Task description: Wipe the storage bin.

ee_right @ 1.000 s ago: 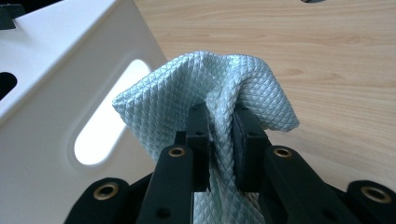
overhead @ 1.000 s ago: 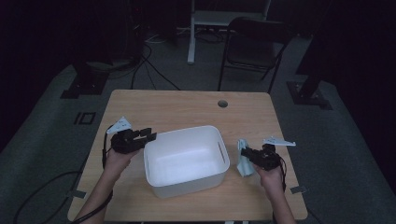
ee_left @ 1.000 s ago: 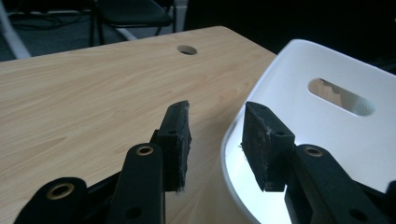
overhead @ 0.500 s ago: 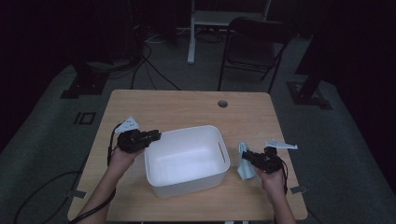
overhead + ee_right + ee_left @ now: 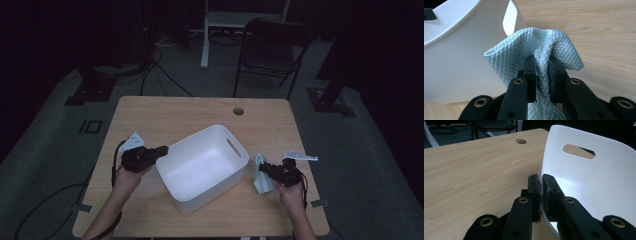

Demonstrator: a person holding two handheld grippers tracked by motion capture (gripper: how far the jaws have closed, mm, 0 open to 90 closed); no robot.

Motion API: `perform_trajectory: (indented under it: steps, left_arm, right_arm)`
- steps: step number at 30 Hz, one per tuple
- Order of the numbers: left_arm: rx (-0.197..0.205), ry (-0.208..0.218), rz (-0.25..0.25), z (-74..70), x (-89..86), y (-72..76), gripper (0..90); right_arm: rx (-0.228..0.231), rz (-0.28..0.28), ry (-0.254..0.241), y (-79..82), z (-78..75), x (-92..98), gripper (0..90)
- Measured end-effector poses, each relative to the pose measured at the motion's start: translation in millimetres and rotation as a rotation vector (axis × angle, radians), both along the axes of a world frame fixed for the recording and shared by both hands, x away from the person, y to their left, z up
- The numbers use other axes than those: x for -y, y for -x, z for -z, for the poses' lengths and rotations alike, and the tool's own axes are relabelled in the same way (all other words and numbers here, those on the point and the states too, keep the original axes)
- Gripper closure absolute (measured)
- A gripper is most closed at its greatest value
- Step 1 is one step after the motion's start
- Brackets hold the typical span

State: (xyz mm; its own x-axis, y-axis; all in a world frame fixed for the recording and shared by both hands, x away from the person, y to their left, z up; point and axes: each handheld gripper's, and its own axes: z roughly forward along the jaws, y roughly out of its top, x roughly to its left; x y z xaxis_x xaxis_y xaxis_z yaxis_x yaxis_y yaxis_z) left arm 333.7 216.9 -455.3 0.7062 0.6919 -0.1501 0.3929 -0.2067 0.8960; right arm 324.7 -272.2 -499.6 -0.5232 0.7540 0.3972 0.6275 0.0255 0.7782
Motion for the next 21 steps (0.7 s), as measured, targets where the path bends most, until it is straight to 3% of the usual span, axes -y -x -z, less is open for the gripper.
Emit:
perform_trajectory:
  steps: [8, 9, 15, 17, 21]
  left_arm:
    - [-0.019, -0.009, 0.007, 0.0, 4.1, -9.0, 78.4]
    - [-0.029, -0.006, 0.014, 0.8, 5.2, -10.8, 73.9]
    - [-0.043, 0.021, 0.032, 4.5, 7.8, -15.1, 77.0]
    - [-0.038, 0.01, 0.029, 5.2, 9.0, -14.1, 83.2]
    - [-0.02, 0.006, 0.008, 6.2, 10.5, -9.5, 84.4]
  right_arm:
    - [0.001, -0.001, -0.005, 1.6, 0.0, -0.8, 79.1]
    - [0.0, -0.002, -0.006, 1.6, 0.3, -0.5, 79.1]
    - [-0.001, -0.003, -0.008, 2.9, 0.8, -0.1, 79.1]
    - [-0.002, -0.006, -0.012, 2.9, 0.7, -0.3, 79.1]
    - [-0.003, -0.014, -0.011, 3.3, 0.3, -3.1, 79.1]
